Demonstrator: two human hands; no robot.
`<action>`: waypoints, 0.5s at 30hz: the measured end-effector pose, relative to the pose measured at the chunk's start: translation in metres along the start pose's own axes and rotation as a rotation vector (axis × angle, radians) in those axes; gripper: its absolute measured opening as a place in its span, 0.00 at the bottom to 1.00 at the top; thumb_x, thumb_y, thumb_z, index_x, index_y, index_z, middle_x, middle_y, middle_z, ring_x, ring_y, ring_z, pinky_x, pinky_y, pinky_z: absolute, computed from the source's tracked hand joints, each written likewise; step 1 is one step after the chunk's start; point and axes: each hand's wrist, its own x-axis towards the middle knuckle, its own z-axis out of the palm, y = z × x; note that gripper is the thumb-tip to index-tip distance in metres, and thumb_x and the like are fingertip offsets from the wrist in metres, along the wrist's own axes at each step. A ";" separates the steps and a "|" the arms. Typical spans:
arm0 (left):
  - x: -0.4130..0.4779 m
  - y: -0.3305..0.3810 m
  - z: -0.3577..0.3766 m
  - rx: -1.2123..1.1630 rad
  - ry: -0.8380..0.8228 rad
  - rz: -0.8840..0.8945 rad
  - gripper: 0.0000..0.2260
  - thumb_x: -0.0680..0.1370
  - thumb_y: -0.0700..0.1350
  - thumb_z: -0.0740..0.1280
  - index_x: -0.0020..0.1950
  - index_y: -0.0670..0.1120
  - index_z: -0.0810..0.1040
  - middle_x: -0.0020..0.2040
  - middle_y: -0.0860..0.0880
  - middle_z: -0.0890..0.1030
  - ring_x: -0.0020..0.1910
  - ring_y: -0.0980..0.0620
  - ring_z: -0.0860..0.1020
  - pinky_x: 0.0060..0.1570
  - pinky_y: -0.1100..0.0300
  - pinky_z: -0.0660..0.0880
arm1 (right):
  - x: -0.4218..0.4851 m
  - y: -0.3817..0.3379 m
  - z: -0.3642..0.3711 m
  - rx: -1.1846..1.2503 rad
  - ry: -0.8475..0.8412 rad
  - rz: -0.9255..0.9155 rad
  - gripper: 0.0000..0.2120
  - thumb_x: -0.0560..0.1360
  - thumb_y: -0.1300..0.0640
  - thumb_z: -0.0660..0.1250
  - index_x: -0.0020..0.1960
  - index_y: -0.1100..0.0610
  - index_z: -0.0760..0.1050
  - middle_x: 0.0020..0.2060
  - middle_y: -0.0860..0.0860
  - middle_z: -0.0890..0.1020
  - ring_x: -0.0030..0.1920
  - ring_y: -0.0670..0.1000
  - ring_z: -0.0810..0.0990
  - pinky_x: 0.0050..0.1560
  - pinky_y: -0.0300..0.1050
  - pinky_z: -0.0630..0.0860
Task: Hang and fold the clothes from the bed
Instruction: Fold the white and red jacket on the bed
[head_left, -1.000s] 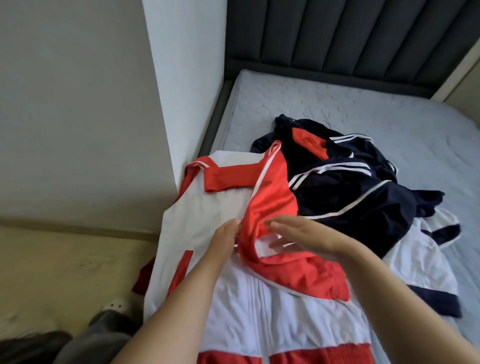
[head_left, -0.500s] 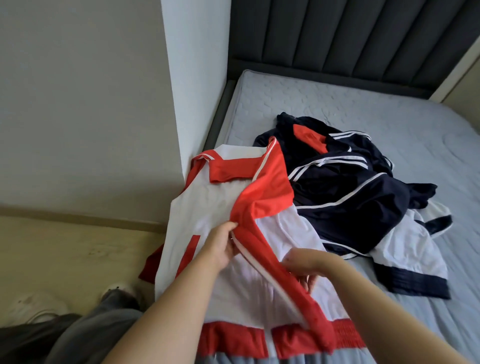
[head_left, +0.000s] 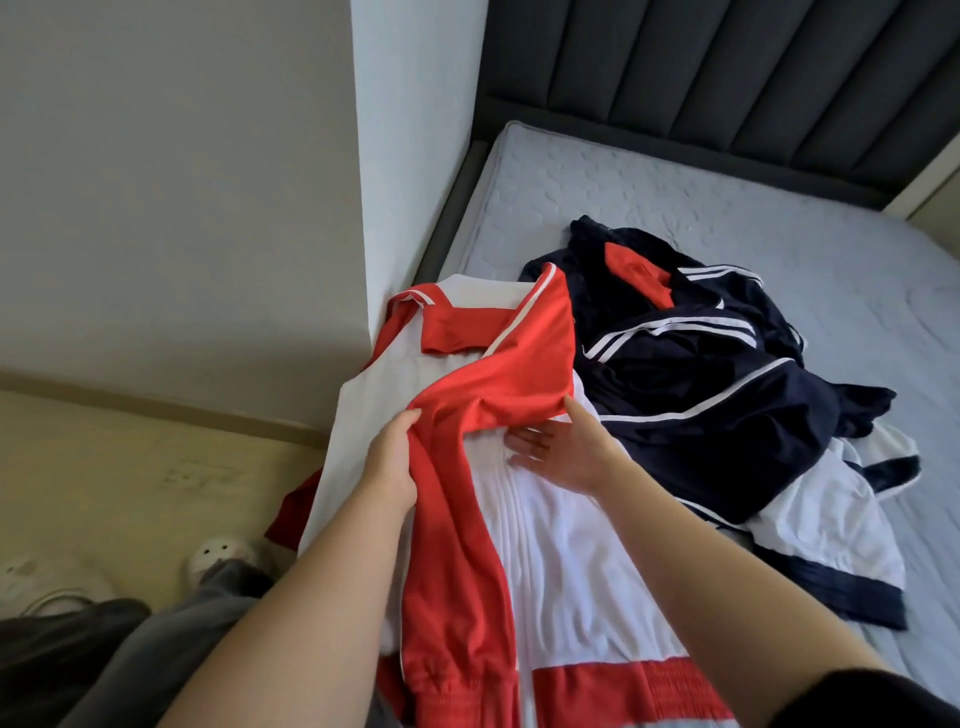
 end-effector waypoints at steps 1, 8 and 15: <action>0.003 0.002 0.000 -0.026 -0.042 -0.047 0.08 0.76 0.43 0.64 0.47 0.43 0.83 0.40 0.45 0.84 0.41 0.47 0.81 0.46 0.56 0.77 | 0.002 -0.001 0.003 0.056 0.002 -0.019 0.27 0.79 0.40 0.54 0.57 0.63 0.73 0.48 0.60 0.81 0.50 0.58 0.79 0.55 0.58 0.73; 0.015 -0.021 0.002 0.402 -0.053 -0.111 0.08 0.72 0.33 0.62 0.47 0.38 0.79 0.40 0.38 0.79 0.36 0.44 0.77 0.40 0.56 0.74 | 0.017 -0.070 -0.015 0.242 0.260 -0.452 0.18 0.79 0.46 0.57 0.42 0.56 0.79 0.38 0.53 0.81 0.39 0.52 0.81 0.45 0.44 0.77; 0.024 -0.037 0.009 0.672 -0.186 0.140 0.13 0.72 0.34 0.67 0.55 0.43 0.82 0.42 0.48 0.83 0.41 0.50 0.80 0.41 0.62 0.76 | 0.049 -0.078 -0.042 -0.132 0.518 -0.290 0.18 0.79 0.53 0.59 0.67 0.55 0.73 0.60 0.51 0.78 0.62 0.52 0.76 0.64 0.50 0.72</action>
